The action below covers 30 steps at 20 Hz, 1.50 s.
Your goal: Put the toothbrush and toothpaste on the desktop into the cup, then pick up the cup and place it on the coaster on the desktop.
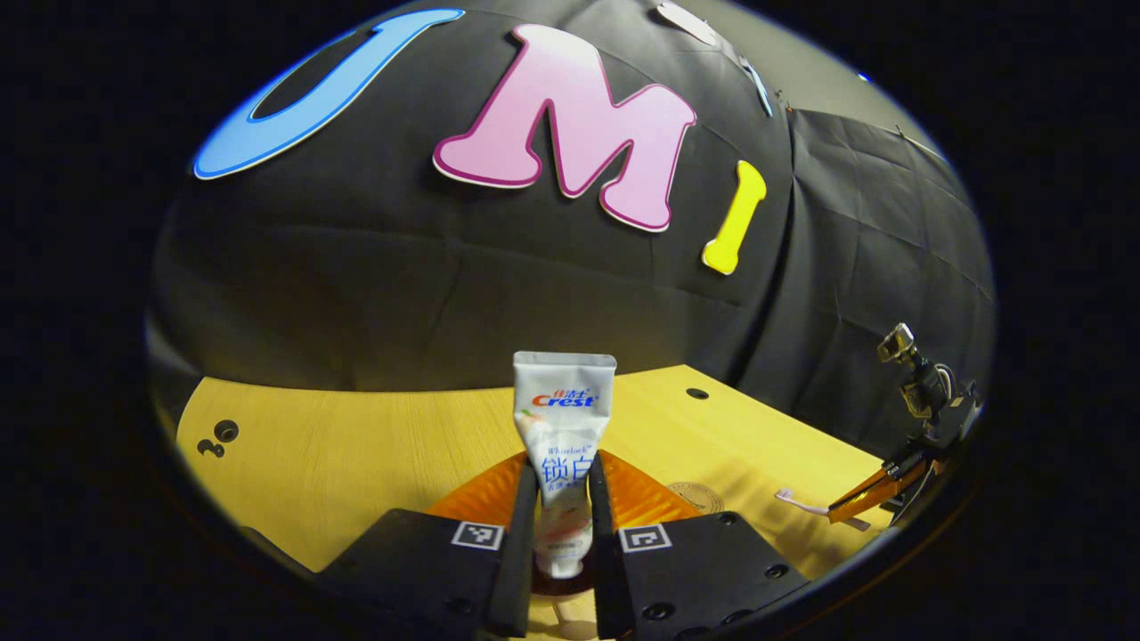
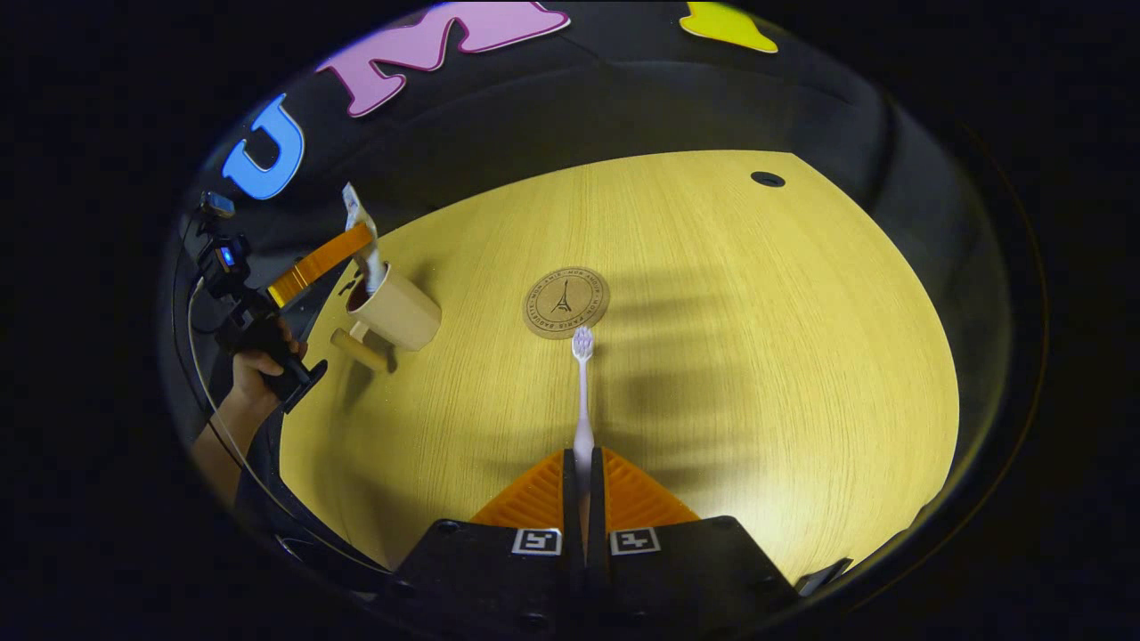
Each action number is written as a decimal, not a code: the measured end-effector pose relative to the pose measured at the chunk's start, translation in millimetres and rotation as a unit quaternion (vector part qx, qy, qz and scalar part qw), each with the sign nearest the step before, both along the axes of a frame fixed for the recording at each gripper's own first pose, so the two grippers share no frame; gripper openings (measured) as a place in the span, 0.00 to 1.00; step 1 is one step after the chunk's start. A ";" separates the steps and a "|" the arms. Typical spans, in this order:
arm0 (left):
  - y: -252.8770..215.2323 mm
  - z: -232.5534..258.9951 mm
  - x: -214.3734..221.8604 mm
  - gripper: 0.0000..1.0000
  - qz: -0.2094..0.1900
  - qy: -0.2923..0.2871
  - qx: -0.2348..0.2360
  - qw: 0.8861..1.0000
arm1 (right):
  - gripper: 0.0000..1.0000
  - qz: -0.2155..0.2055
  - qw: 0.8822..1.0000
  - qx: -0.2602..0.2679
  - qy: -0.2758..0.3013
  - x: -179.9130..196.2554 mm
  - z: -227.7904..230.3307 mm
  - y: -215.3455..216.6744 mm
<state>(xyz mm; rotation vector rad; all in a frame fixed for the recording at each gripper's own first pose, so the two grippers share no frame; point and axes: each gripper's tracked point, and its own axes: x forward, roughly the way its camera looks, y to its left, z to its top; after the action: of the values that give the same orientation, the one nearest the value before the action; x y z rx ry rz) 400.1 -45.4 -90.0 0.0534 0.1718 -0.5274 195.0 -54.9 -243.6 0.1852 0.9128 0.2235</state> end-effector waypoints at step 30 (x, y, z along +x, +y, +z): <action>82.4 -19.9 -250.1 0.97 0.252 0.052 -0.131 0.957 | 0.05 0.108 0.955 0.136 -0.239 126.4 168.7 182.7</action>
<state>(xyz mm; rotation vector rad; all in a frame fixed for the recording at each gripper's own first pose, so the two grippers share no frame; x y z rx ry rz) 150.0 37.0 -110.0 -0.2720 0.2091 -0.0391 321.4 127.8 -74.9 0.2717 0.4146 0.5723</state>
